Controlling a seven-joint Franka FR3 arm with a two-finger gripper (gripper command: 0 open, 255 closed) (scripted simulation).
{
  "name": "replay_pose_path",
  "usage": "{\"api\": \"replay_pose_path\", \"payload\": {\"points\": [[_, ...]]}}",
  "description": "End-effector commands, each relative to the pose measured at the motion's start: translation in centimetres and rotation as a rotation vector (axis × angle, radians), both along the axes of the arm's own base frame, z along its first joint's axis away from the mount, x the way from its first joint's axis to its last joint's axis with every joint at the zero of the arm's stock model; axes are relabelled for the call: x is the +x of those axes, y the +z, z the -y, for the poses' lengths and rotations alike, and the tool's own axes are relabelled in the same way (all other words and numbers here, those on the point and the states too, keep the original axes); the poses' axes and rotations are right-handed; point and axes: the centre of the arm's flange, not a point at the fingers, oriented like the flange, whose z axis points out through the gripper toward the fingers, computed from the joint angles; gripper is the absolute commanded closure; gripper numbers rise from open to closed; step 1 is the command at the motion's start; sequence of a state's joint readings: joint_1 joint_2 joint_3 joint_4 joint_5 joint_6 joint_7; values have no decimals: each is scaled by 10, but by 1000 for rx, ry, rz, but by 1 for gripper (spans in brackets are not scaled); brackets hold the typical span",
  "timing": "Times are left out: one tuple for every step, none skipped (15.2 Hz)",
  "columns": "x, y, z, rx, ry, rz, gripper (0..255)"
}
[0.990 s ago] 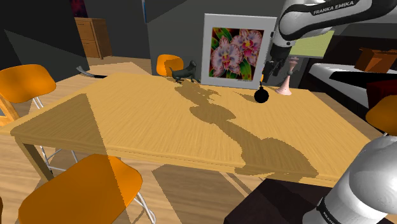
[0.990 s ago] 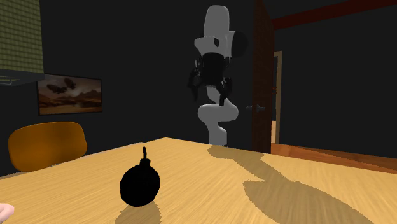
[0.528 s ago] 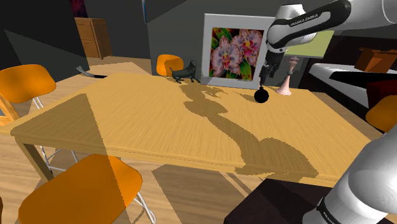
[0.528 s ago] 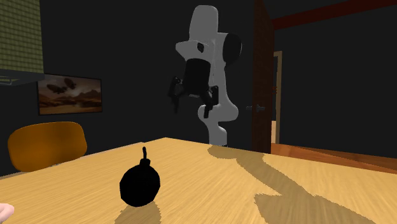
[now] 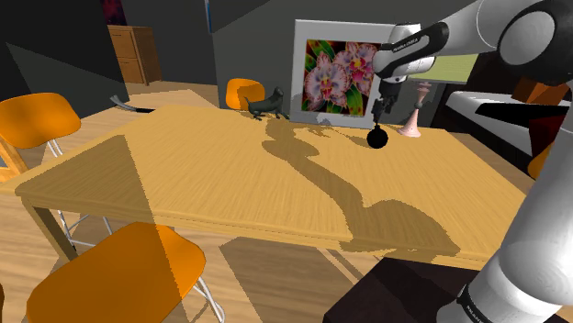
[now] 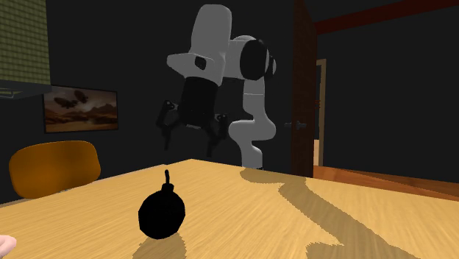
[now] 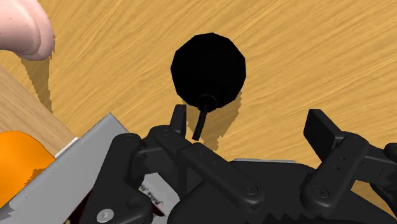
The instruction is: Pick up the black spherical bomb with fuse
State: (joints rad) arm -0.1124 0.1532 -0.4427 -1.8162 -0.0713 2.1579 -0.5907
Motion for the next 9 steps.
{"api": "replay_pose_path", "payload": {"points": [[19, -12, 18, -9, 3, -5, 0], [26, -17, 27, -14, 4, -8, 0], [34, -22, 37, -18, 5, -11, 0], [35, -22, 38, -19, 5, -11, 0], [35, -28, 38, -19, 5, -11, 0], [35, -33, 38, -19, 5, -11, 0], [35, -38, 38, -19, 5, -11, 0], [35, -43, 38, -19, 5, -11, 0], [35, -49, 38, -19, 5, -11, 0]]}}
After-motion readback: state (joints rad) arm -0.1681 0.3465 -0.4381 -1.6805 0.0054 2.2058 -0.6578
